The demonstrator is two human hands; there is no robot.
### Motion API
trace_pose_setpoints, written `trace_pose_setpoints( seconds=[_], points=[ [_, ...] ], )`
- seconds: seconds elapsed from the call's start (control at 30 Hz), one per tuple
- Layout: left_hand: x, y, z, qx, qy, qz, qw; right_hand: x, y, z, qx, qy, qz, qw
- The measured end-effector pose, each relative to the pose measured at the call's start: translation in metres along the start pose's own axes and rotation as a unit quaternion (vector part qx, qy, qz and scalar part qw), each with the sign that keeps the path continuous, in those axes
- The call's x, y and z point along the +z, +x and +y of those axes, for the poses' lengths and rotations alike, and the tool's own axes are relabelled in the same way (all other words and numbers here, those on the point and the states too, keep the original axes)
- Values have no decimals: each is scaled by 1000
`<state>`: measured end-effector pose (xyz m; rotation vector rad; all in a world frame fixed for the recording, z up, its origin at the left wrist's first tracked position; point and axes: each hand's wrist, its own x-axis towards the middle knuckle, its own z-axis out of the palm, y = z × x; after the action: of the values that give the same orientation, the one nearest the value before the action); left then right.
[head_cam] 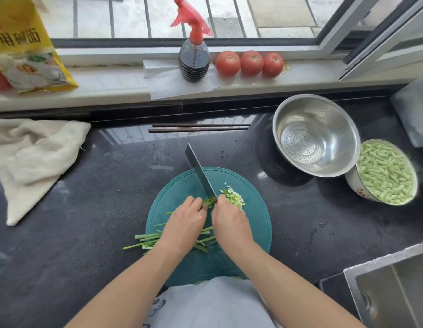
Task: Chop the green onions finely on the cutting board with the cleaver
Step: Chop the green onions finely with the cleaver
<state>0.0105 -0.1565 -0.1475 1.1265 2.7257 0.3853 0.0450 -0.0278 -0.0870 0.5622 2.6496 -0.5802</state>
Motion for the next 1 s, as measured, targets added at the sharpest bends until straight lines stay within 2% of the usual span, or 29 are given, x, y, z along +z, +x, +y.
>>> trace_pose_setpoints(
  seconds=[0.23,0.47,0.67,0.87,1.0],
  points=[
    [-5,-3,4,4,17,-1,1000,-5,-1,20,25,23,27,999],
    [-3,-2,1,-1,7,4,1000,0,-32,25,10,8,-6,1000],
    [0,-2,-1,3,10,-8,1000,5,-25,14,16,-10,-19,1000],
    [0,0,-3,25,23,-26,999,3,3,-4,-8,3,10,1000],
    [-2,-3,1,36,49,-34,998,1,2,7,4,22,23,999]
  ],
)
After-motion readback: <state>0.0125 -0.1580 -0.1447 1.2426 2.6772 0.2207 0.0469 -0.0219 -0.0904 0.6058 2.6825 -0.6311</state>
